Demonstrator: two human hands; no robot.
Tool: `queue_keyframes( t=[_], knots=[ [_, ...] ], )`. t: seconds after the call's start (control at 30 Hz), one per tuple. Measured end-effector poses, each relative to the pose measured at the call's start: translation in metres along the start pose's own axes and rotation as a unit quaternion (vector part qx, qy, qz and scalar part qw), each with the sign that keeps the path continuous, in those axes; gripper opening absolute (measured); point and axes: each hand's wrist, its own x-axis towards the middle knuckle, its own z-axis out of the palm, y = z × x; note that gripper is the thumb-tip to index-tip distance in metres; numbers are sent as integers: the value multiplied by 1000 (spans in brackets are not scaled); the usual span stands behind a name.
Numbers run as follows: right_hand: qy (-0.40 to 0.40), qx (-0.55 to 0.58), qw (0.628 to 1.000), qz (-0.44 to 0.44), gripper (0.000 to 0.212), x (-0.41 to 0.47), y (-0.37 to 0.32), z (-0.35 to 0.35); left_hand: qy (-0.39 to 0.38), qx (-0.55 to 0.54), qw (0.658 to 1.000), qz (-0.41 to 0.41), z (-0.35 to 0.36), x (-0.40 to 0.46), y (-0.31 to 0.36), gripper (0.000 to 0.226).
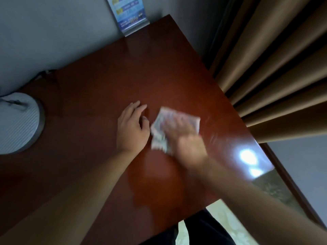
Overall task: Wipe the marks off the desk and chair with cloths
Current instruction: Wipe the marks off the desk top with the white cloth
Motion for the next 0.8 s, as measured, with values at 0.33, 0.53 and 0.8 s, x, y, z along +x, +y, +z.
queue_keyframes(
  t=[0.33, 0.53, 0.8],
  knots=[
    [-6, 30, 999, -18, 58, -82, -2, -1, -42, 46, 989, 135, 27, -56, 22, 42],
    [68, 14, 975, 209, 39, -45, 98, -42, -62, 62, 980, 180, 37, -64, 41, 39],
    [81, 72, 989, 99, 43, -140, -45, 10, -60, 75, 981, 169, 30, -79, 17, 40]
  ],
)
